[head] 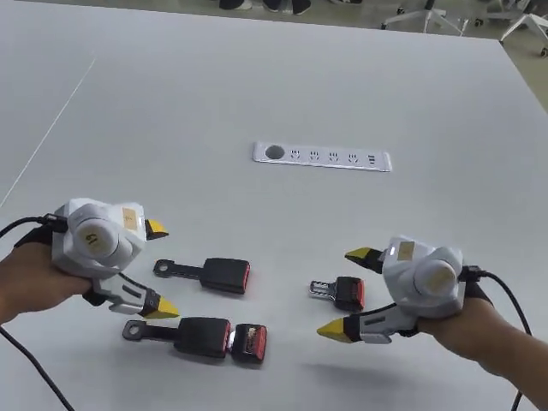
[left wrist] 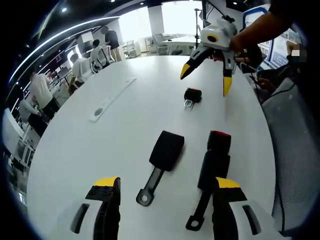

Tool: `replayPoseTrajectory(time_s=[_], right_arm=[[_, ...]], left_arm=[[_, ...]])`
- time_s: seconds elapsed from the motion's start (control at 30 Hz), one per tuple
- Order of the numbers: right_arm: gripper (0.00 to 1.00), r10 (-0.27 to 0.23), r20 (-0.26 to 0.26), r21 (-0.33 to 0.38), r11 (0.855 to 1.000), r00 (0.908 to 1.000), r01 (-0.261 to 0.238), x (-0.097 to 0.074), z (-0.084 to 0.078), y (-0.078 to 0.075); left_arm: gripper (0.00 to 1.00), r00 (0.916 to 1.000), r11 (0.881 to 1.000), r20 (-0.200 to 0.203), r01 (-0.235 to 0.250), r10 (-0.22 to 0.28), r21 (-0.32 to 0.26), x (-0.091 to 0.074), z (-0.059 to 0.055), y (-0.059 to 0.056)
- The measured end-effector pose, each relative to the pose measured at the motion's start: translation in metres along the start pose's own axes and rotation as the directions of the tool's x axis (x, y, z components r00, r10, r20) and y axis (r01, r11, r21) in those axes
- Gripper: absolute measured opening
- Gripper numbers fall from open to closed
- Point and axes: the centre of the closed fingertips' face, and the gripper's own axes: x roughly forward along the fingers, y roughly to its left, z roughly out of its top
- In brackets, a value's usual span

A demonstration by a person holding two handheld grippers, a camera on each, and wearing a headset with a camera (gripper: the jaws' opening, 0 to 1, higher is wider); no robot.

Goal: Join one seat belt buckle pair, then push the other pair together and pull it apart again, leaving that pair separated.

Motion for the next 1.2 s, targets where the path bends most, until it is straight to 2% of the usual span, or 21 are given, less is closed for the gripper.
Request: replayPoseTrajectory(time_s=[0.07,0.23,0.33,0.37,0.57,0.67,0.8,0.87,1.0,1.17,1.2], right_arm=[[0.78,0.012,-0.009,0.016,1.000,0.9999,-0.011,0.001,-0.003,-0.004],[0.78,0.042,-0.045,0.045,0.998,0.9981,-0.040,0.005,-0.018,-0.011],[0.77,0.045,-0.119,0.059,0.998,0.9919,-0.038,0.007,-0.040,-0.016],[0.77,0.039,-0.127,0.063,0.998,0.9911,-0.031,0.008,-0.043,-0.018],[0.73,0.045,-0.127,0.067,0.997,0.9909,-0.037,0.009,-0.046,-0.027],[0.70,0.058,-0.135,0.057,0.997,0.9892,-0.051,0.012,-0.047,-0.028],[0.67,0.086,-0.165,0.046,0.996,0.9825,-0.079,0.018,-0.052,-0.025],[0.65,0.088,-0.180,0.032,0.996,0.9797,-0.084,0.019,-0.054,-0.025],[0.57,0.099,-0.196,0.024,0.995,0.9757,-0.096,0.022,-0.055,-0.026],[0.54,0.116,-0.254,-0.007,0.992,0.9602,-0.122,0.026,-0.065,-0.024],[0.51,0.106,-0.242,-0.034,0.992,0.9644,-0.118,0.027,-0.062,-0.027]], left_arm=[[0.78,0.9999,1.000,-0.008,0.006,-0.006,0.011,0.004,0.001,0.003],[0.74,0.9991,0.998,-0.016,0.041,-0.041,0.052,0.017,0.009,-0.003],[0.74,0.9969,0.996,-0.038,0.071,-0.069,0.059,0.028,0.008,-0.007],[0.73,0.9966,0.995,-0.042,0.074,-0.071,0.065,0.030,0.008,-0.008],[0.70,0.9955,0.994,-0.038,0.089,-0.087,0.070,0.043,0.013,-0.002],[0.67,0.9934,0.990,-0.044,0.110,-0.106,0.093,0.049,0.014,-0.004],[0.64,0.9917,0.984,-0.028,0.128,-0.126,0.126,0.057,0.019,-0.004],[0.63,0.9907,0.982,-0.031,0.136,-0.133,0.134,0.061,0.019,-0.005],[0.60,0.9855,0.969,-0.059,0.167,-0.159,0.180,0.070,0.015,-0.008],[0.55,0.9840,0.970,-0.048,0.177,-0.172,0.164,0.075,0.015,-0.005],[0.54,0.9817,0.967,-0.059,0.189,-0.181,0.170,0.076,0.013,-0.007]])
